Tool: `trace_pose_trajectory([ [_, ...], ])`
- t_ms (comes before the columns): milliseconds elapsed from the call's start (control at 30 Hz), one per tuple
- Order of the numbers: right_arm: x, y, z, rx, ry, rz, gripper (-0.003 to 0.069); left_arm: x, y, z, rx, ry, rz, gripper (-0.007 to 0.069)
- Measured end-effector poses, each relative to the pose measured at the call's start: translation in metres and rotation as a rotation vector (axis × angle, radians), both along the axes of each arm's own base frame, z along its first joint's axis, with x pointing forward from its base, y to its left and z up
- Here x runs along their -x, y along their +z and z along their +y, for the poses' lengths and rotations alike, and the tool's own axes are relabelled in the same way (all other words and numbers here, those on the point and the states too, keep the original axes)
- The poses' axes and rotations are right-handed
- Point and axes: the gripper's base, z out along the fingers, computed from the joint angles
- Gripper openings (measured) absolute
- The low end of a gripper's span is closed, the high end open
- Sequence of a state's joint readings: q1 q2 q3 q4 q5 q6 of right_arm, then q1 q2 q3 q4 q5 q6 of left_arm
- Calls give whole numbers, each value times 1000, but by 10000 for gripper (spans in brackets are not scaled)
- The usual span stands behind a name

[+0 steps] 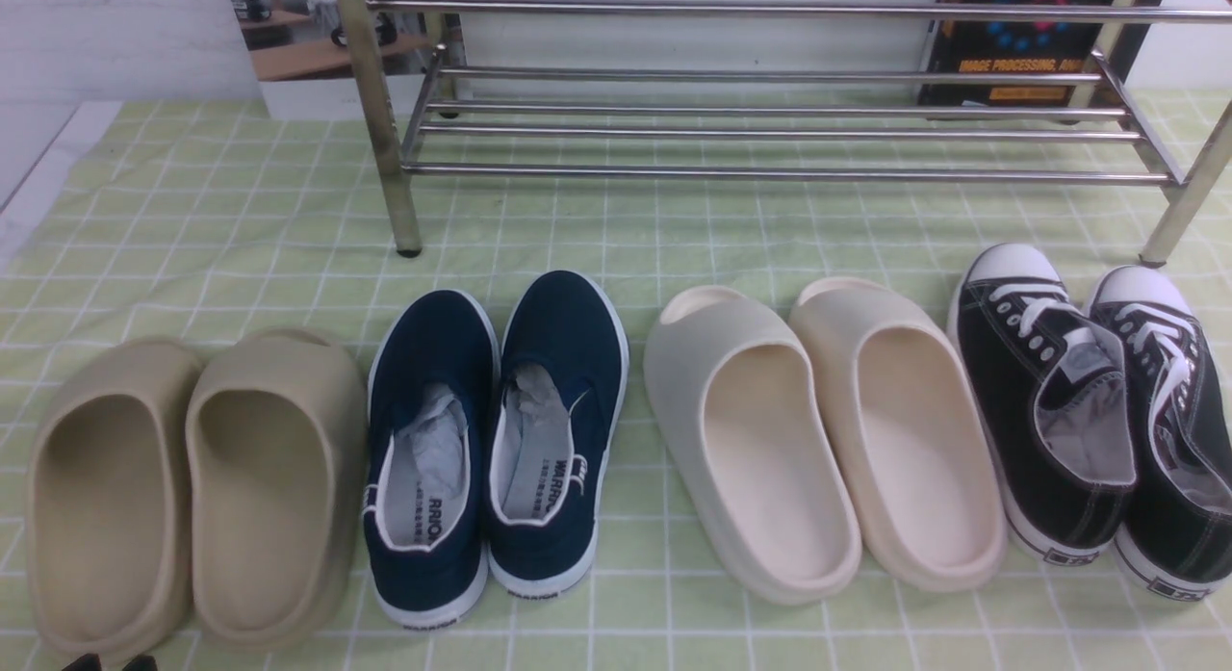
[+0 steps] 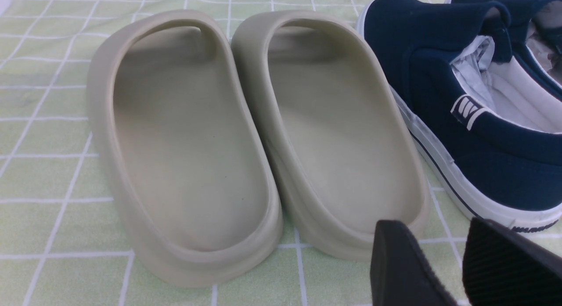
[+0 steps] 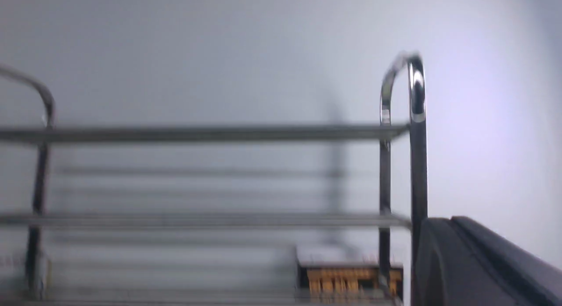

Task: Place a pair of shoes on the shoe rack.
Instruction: Use the right arm to grab the shoe closest to it

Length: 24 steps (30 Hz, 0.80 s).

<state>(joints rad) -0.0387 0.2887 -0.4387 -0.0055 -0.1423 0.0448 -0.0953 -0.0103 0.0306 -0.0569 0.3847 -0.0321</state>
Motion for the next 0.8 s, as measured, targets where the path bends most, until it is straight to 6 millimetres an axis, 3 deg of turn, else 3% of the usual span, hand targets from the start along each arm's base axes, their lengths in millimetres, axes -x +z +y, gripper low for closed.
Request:
trace_pose_trajectory([
  [33, -5, 3, 0, 2, -1, 24, 7, 0, 0, 0, 0, 0, 0, 239],
  [167, -64, 0, -3, -3, -3, 473, 7, 0, 0, 0, 0, 0, 0, 239],
  [233, -94, -19, -2, -50, 15, 746, 7, 0, 0, 0, 0, 0, 0, 239],
  [267, -100, -22, -2, -55, 17, 779, 7, 0, 0, 0, 0, 0, 0, 239],
  [300, -116, -38, 0, -98, 47, 979, 7, 0, 0, 0, 0, 0, 0, 239],
  [467, -152, -66, 20, -71, 222, 1307, 45, 0, 0, 0, 0, 0, 0, 239],
  [600, -167, -67, 41, -14, 315, 1336, 154, 0, 0, 0, 0, 0, 0, 239],
  [667, -176, -69, 53, 12, 348, 1354, 252, 0, 0, 0, 0, 0, 0, 239],
  [700, -184, -72, 60, 29, 352, 1376, 352, 0, 0, 0, 0, 0, 0, 239],
  [733, -184, -74, 61, 31, 354, 1381, 352, 0, 0, 0, 0, 0, 0, 239],
  [767, -194, -84, 66, 55, 340, 1419, 431, 0, 0, 0, 0, 0, 0, 239],
  [800, -199, -89, 67, 60, 329, 1433, 454, 0, 0, 0, 0, 0, 0, 239],
])
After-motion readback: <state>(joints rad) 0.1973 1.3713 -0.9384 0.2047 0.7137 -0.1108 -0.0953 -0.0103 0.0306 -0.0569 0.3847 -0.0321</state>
